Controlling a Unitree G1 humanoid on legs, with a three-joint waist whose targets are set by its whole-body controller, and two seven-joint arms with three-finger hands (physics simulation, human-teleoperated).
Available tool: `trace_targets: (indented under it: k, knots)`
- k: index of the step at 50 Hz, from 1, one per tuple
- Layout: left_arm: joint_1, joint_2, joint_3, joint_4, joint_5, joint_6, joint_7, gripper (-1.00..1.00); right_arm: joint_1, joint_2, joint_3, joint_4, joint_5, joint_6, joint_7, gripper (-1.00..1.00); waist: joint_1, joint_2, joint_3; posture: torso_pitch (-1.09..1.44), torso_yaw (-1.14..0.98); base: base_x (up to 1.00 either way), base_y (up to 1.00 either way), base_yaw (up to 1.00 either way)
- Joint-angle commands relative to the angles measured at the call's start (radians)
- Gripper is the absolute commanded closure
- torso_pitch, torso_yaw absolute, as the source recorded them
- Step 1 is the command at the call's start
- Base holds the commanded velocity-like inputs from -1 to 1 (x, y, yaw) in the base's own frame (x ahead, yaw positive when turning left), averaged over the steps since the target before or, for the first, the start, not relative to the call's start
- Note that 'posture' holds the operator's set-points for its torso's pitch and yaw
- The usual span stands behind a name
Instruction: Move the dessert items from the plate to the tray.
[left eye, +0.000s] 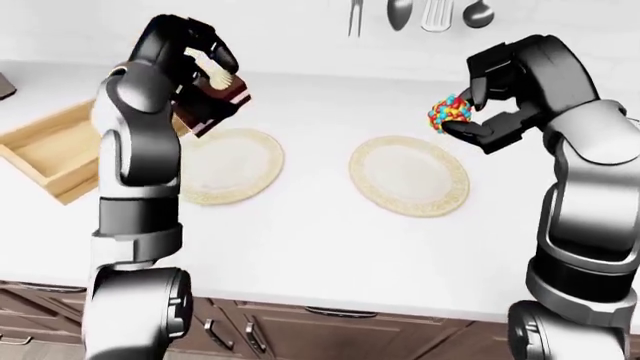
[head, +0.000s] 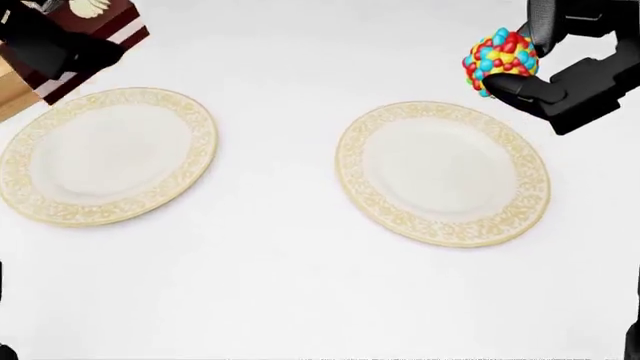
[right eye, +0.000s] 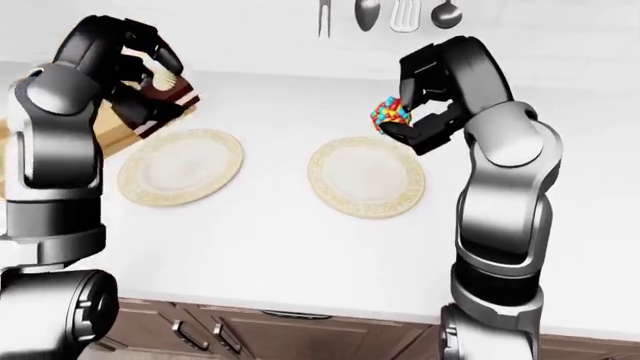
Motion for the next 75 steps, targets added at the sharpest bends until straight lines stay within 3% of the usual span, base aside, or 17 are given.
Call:
trace_targets:
  k: [1,16,19,21,22,35,40,44,47,48,49,64,65,69,72,74,75]
  knots:
    - [-0.043,0.018,0.011,-0.07,0.001,0.015,-0.019,1.0,-0.041,-0.02,-0.015,-0.032,-0.01,-0.002,-0.001,1.0,0.0,0.001,-0.029,0.0,0.0,0.0,0.0,0.0]
    - [-0.104,0.075,0.023,-0.334,-0.019,0.213,-0.209,1.0,-0.186,-0.057,0.012,-0.022,-0.069,0.074,0.066,0.99,-0.006,0.0,-0.02,0.0,0.0,0.0,0.3,0.0]
    - [-0.112,0.077,0.022,-0.336,-0.018,0.218,-0.214,1.0,-0.196,-0.053,0.015,-0.022,-0.075,0.078,0.07,0.99,-0.015,0.041,-0.022,0.0,0.0,0.0,0.64,0.0]
    - [-0.102,0.072,0.022,-0.342,-0.019,0.216,-0.211,1.0,-0.194,-0.048,0.016,-0.028,-0.079,0.081,0.073,0.99,-0.021,0.127,-0.044,0.0,0.0,0.0,0.64,0.0]
    - [-0.098,0.071,0.02,-0.349,-0.017,0.221,-0.214,1.0,-0.193,-0.045,0.016,-0.027,-0.08,0.078,0.072,0.99,-0.018,0.094,-0.031,0.0,0.0,0.0,0.64,0.0]
    - [-0.068,0.052,0.015,-0.354,-0.012,0.203,-0.206,1.0,-0.171,-0.028,0.013,-0.025,-0.08,0.061,0.062,0.99,-0.011,-0.034,-0.027,0.0,0.0,0.0,0.61,0.0]
    - [-0.059,0.05,0.019,-0.35,-0.011,0.194,-0.201,1.0,-0.163,-0.027,0.011,-0.026,-0.081,0.056,0.06,0.99,-0.008,-0.042,-0.049,0.0,0.0,0.0,0.6,0.0]
    - [-0.061,0.051,0.018,-0.353,-0.01,0.197,-0.205,1.0,-0.159,-0.028,0.012,-0.026,-0.082,0.055,0.061,1.0,-0.008,0.007,-0.024,0.0,0.0,0.0,0.61,0.0]
    - [-0.053,0.05,0.019,-0.352,-0.01,0.192,-0.202,1.0,-0.159,-0.026,0.01,-0.026,-0.081,0.053,0.06,0.99,-0.012,0.128,-0.07,0.0,0.0,0.0,0.6,0.0]
    - [-0.052,0.049,0.019,-0.352,-0.01,0.192,-0.202,1.0,-0.16,-0.027,0.01,-0.026,-0.081,0.054,0.06,0.99,-0.004,0.089,-0.039,0.0,0.0,0.0,0.59,0.0]
    - [-0.051,0.048,0.019,-0.351,-0.01,0.189,-0.2,1.0,-0.159,-0.026,0.01,-0.026,-0.081,0.054,0.059,0.99,-0.003,0.094,-0.026,0.0,0.0,0.0,0.61,0.0]
    - [-0.034,0.032,0.014,-0.36,-0.007,0.183,-0.196,1.0,-0.141,-0.022,0.005,-0.028,-0.069,0.045,0.046,0.99,-0.013,-0.048,-0.04,0.0,0.0,0.0,0.5,0.0]
    - [-0.033,0.031,0.014,-0.358,-0.008,0.18,-0.195,1.0,-0.141,-0.023,0.005,-0.03,-0.068,0.046,0.047,0.99,-0.02,-0.016,-0.033,0.0,0.0,0.0,0.4,0.0]
    - [-0.032,0.029,0.013,-0.362,-0.008,0.182,-0.197,1.0,-0.139,-0.022,0.004,-0.03,-0.065,0.045,0.044,0.99,-0.004,-0.031,-0.054,0.0,0.0,0.0,0.39,0.0]
    - [-0.031,0.025,0.01,-0.361,-0.006,0.181,-0.196,1.0,-0.134,-0.023,0.002,-0.027,-0.062,0.04,0.04,0.98,-0.004,0.014,-0.032,0.0,0.0,0.0,0.37,0.0]
    - [-0.029,0.023,0.009,-0.364,-0.004,0.183,-0.197,1.0,-0.136,-0.023,0.002,-0.027,-0.06,0.041,0.039,0.99,-0.006,0.084,-0.043,0.0,0.0,0.0,0.36,0.0]
    - [-0.027,0.021,0.01,-0.364,-0.003,0.181,-0.195,1.0,-0.134,-0.022,0.001,-0.031,-0.058,0.044,0.039,0.99,-0.005,0.079,-0.053,0.0,0.0,0.0,0.22,0.0]
